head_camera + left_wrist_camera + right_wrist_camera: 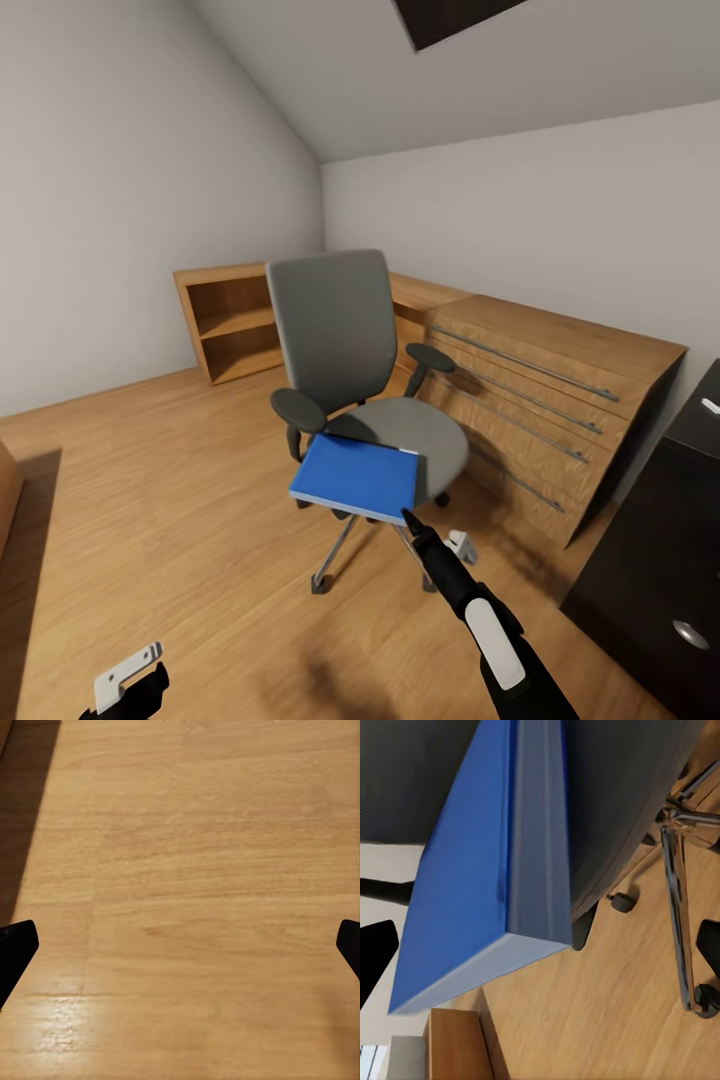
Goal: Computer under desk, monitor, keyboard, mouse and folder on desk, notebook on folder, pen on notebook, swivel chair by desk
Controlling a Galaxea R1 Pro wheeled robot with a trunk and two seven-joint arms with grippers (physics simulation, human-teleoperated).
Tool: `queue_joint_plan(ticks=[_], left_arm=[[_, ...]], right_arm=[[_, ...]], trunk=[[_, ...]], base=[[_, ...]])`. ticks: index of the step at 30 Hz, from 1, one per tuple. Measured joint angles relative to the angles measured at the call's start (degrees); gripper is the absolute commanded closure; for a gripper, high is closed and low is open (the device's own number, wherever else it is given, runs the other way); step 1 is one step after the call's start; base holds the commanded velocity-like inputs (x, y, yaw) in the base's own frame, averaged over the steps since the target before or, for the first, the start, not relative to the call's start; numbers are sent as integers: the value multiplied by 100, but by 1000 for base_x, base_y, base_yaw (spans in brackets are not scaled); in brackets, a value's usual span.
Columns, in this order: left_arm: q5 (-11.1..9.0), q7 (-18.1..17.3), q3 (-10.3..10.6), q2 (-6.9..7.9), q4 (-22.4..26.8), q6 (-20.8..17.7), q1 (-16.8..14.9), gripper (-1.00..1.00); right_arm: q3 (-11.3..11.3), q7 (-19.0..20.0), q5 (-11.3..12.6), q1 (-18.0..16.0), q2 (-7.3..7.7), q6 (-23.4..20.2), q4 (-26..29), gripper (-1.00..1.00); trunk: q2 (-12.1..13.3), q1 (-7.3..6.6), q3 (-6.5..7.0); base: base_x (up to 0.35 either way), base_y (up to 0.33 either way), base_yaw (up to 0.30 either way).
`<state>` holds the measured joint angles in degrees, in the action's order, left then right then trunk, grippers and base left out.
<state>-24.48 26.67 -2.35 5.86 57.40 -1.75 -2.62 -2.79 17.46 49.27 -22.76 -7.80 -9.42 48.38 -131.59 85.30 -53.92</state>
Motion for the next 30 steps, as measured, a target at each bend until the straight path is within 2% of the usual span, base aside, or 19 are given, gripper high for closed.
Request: queue_joint_plan(ticks=[30], left_arm=[[11, 0, -2, -1, -1, 0, 0, -100]], right_arm=[[46, -9, -12, -5, 4, -40, -85, -100]], trunk=[[0, 1, 0]], base=[[43, 28, 0]])
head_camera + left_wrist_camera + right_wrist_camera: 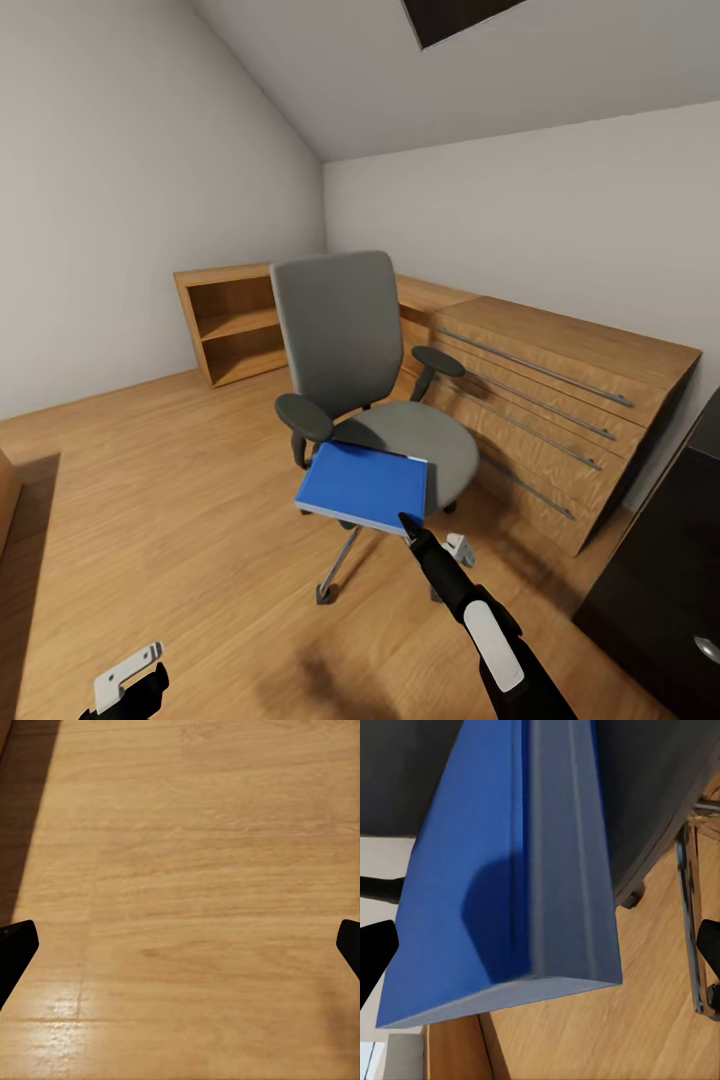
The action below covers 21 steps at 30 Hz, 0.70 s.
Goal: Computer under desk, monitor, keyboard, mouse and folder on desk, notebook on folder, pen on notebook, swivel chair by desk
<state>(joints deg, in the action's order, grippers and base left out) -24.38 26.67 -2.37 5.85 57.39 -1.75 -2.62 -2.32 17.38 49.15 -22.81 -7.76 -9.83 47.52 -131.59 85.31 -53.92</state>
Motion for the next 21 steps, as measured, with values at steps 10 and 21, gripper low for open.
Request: queue_joint_plan(ticks=[10, 21], left_arm=[[0, 1, 2, -5, -1, -6, 0, -100], [-2, 8, 2, -4, -1, -12, 0, -100]], right_arm=[[2, 7, -8, 4, 0, -1, 0, -100], [2, 4, -9, 6, 0, -1, 0, -100]], trunk=[[0, 0, 0], [0, 0, 0]], base=[[4, 4, 0], [24, 15, 0]])
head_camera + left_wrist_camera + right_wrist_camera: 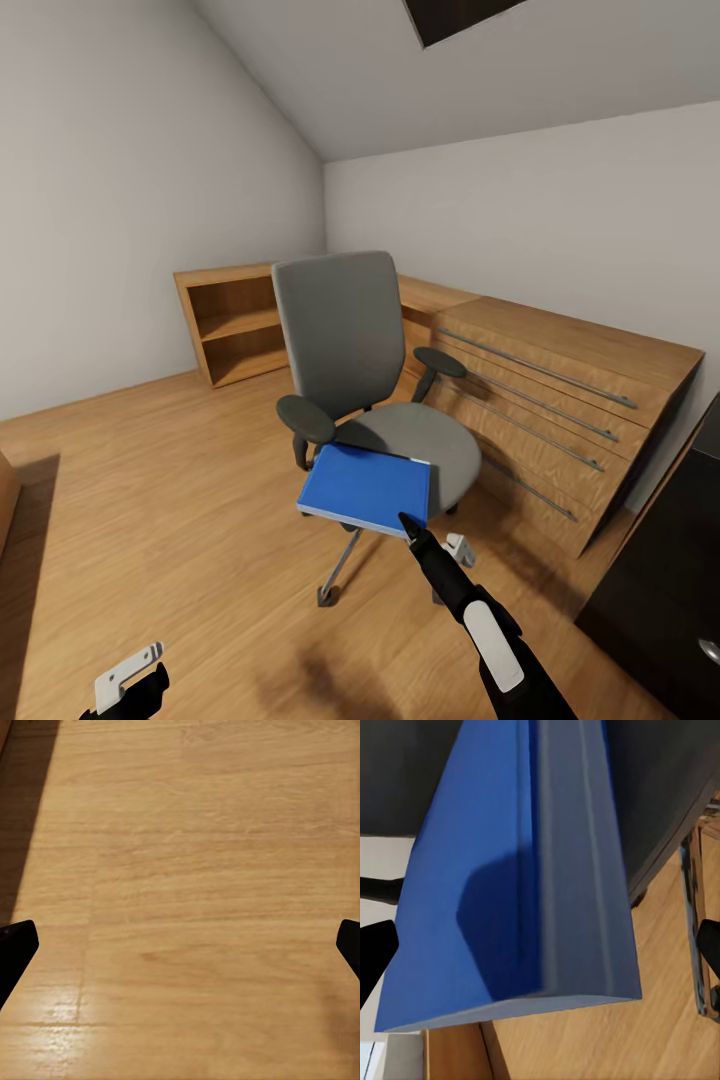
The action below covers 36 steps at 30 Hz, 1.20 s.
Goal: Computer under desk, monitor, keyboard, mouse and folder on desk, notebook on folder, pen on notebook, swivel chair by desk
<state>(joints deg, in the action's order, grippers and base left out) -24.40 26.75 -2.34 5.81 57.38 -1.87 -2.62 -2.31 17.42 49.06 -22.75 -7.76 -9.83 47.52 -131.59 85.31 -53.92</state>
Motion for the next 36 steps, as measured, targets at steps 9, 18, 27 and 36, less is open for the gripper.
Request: queue_joint_plan(ticks=[9, 18, 27, 36], left_arm=[[0, 0, 0, -2, 0, -3, 0, -100], [8, 0, 0, -3, 0, -1, 0, -100], [9, 8, 0, -4, 0, 1, 0, -100], [9, 9, 0, -12, 0, 4, 0, -100]], right_arm=[[13, -2, -4, -6, 1, -14, 26, 100], [16, 15, 0, -4, 8, -18, 27, 100], [7, 22, 7, -3, 15, -8, 34, 100], [-24, 12, 17, 1, 26, 3, 50, 100]], trunk=[[0, 0, 0], [0, 0, 0], [360, -197, 161], [682, -373, 305]], base=[[0, 0, 0], [0, 0, 0], [0, 0, 0], [0, 0, -3]])
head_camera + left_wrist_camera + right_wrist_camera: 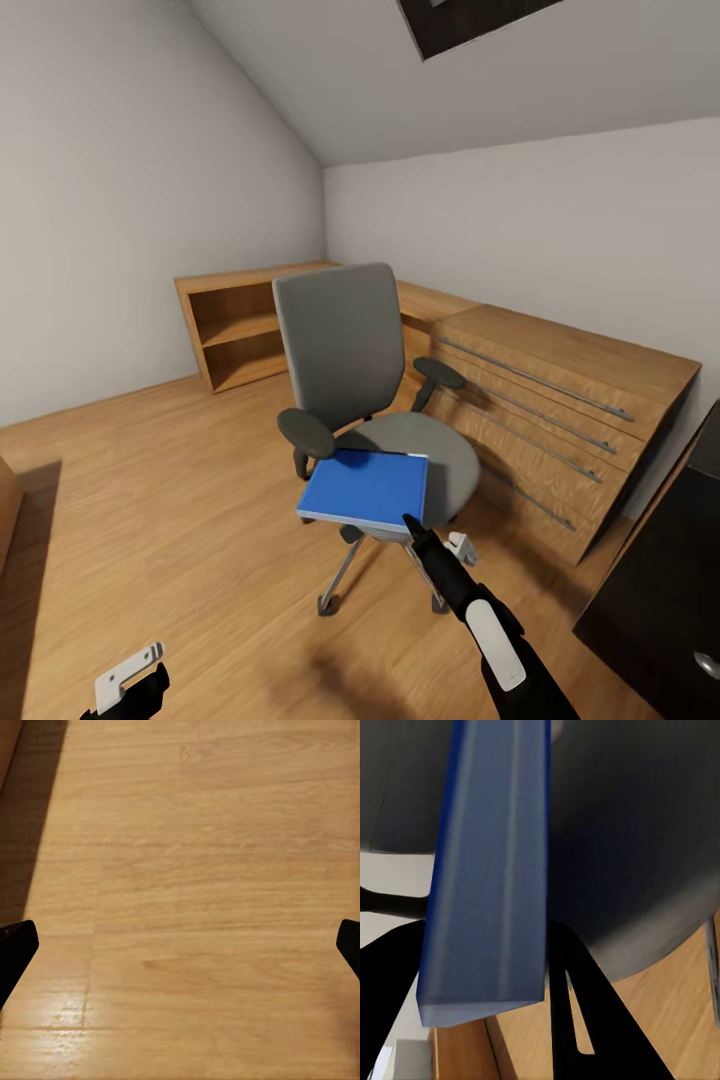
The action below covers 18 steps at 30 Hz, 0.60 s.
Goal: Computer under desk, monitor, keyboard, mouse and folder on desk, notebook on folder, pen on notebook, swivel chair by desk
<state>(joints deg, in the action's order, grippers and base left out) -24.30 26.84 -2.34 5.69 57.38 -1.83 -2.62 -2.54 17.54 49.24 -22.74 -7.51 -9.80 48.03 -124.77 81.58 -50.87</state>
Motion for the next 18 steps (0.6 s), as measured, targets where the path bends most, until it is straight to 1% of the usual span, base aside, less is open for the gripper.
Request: queue_joint_plan(ticks=[2, 6, 18], left_arm=[[0, 0, 0, 3, 0, 0, 0, -100], [-1, 0, 1, 7, -1, -4, -1, -100], [1, 0, 1, 8, -2, 0, -1, -100]], right_arm=[[-4, -1, 1, 0, 1, 1, 2, 100], [-9, 4, 3, 1, 2, 2, 10, 100], [-19, 6, 3, -1, 11, 2, 17, 100]], trunk=[[0, 0, 0], [0, 0, 5], [0, 0, 30]], base=[[0, 0, -89], [0, 0, -196], [0, 0, -250]])
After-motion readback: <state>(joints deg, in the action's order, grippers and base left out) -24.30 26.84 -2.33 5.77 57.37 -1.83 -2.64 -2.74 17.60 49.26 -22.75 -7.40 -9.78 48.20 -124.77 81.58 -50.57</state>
